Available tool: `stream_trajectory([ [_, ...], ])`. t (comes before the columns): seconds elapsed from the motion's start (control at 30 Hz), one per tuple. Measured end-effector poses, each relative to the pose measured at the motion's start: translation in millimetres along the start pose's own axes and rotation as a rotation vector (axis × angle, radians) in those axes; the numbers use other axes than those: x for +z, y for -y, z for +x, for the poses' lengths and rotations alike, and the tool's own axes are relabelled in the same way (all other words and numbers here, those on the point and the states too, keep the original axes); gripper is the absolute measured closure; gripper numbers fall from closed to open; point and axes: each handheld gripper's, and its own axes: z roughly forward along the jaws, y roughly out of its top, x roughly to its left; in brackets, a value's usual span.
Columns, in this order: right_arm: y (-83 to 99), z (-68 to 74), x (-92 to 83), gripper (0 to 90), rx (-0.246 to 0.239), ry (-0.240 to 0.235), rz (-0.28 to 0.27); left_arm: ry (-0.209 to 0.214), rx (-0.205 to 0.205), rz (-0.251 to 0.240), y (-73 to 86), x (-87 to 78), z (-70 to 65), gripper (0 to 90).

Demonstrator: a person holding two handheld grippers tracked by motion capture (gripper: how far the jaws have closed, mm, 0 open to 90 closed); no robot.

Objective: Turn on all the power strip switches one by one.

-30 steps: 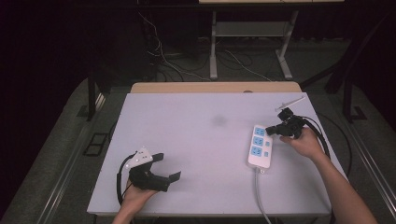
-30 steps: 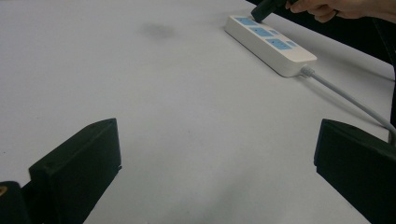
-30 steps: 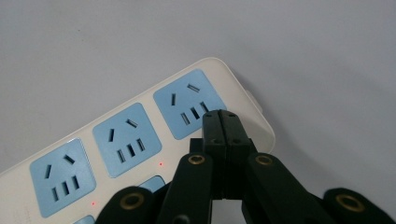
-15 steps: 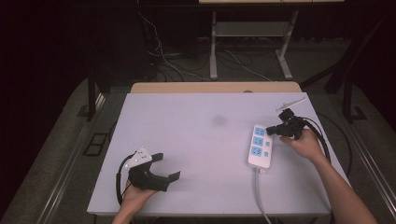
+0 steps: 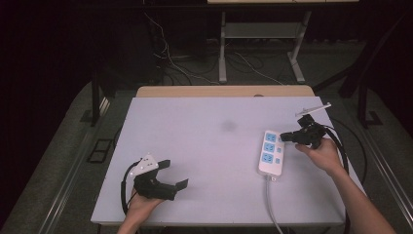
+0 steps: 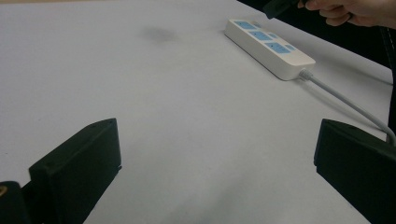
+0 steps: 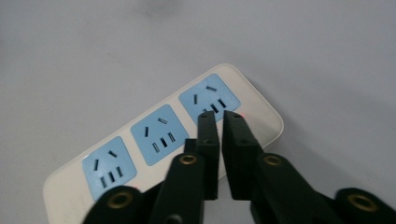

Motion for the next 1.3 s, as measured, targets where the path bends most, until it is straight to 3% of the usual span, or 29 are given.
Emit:
stream_trajectory([
  [0.3,7.4,15.0,-21.2,54.2,0.071,-0.026,-0.1,0.005,0.004,-0.005,-0.8,0.0,-1.4,0.0],
  [0.4,10.3,22.0,-25.7,36.8,0.086,-0.018,-0.121,0.007,0.005,-0.008,-1.2,-0.1,-2.2,0.0],
  [0.53,16.7,34.4,-32.5,14.6,0.083,0.035,-0.163,0.01,0.006,-0.01,-1.5,0.0,-2.6,0.0],
  [0.6,21.4,40.1,-35.3,0.3,0.07,0.023,-0.163,0.009,0.006,-0.01,-1.6,-0.1,-2.6,0.0],
  [0.77,36.7,52.1,-45.0,0.4,0.072,-0.028,-0.235,0.008,0.005,-0.013,-1.6,-0.4,-2.9,0.0],
  [0.97,57.5,65.3,-51.1,0.4,0.053,-0.071,-0.261,0.006,0.003,-0.014,-1.6,-0.4,-2.8,0.0],
  [1.3,84.9,83.2,-49.6,0.5,0.023,-0.085,-0.312,0.01,-0.002,-0.012,-1.3,-1.2,-2.3,0.0],
])
